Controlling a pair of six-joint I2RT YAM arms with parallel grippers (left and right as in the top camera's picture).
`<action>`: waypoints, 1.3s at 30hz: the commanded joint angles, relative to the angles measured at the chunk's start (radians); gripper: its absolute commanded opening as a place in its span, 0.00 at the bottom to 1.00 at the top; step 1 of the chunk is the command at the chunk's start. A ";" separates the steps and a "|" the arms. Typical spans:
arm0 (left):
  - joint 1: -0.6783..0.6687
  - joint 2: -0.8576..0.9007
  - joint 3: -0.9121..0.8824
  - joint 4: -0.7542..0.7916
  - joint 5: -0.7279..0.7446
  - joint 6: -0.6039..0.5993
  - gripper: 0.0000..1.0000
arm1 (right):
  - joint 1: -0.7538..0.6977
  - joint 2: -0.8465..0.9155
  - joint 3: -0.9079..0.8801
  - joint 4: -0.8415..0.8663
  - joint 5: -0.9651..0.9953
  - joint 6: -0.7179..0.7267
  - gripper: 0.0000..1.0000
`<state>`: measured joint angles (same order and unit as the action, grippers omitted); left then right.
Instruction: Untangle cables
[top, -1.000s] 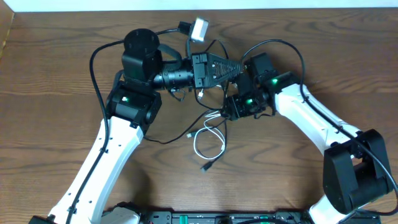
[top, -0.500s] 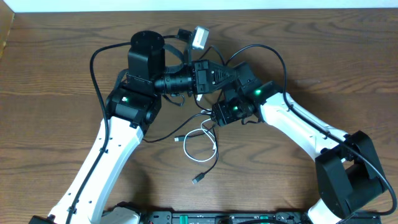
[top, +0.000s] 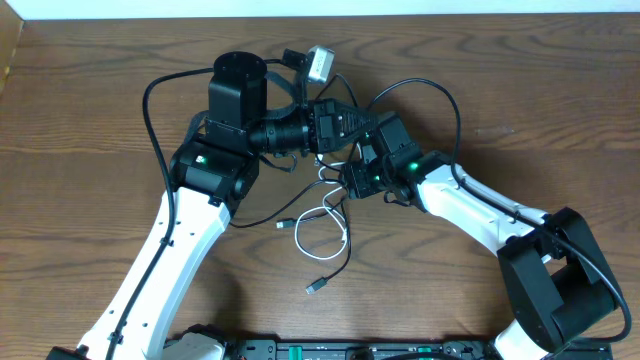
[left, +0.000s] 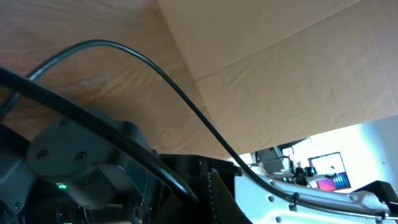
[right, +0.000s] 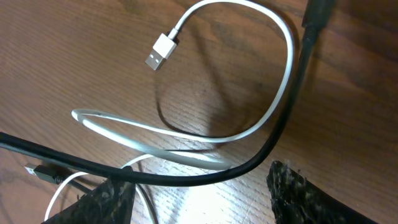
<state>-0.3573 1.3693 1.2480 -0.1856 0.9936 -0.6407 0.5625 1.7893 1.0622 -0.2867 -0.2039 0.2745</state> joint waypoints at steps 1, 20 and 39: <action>-0.001 -0.006 0.014 -0.002 -0.016 0.029 0.08 | 0.009 0.003 -0.012 0.007 0.011 0.011 0.62; -0.001 -0.006 0.014 -0.032 -0.019 0.036 0.08 | 0.009 0.143 -0.012 0.224 0.076 0.185 0.52; 0.000 -0.006 0.014 -0.160 -0.129 0.124 0.08 | -0.085 0.176 -0.011 -0.033 0.103 0.225 0.01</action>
<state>-0.3573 1.3689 1.2480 -0.3031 0.9348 -0.5808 0.5392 1.9465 1.0847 -0.2054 -0.1497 0.4965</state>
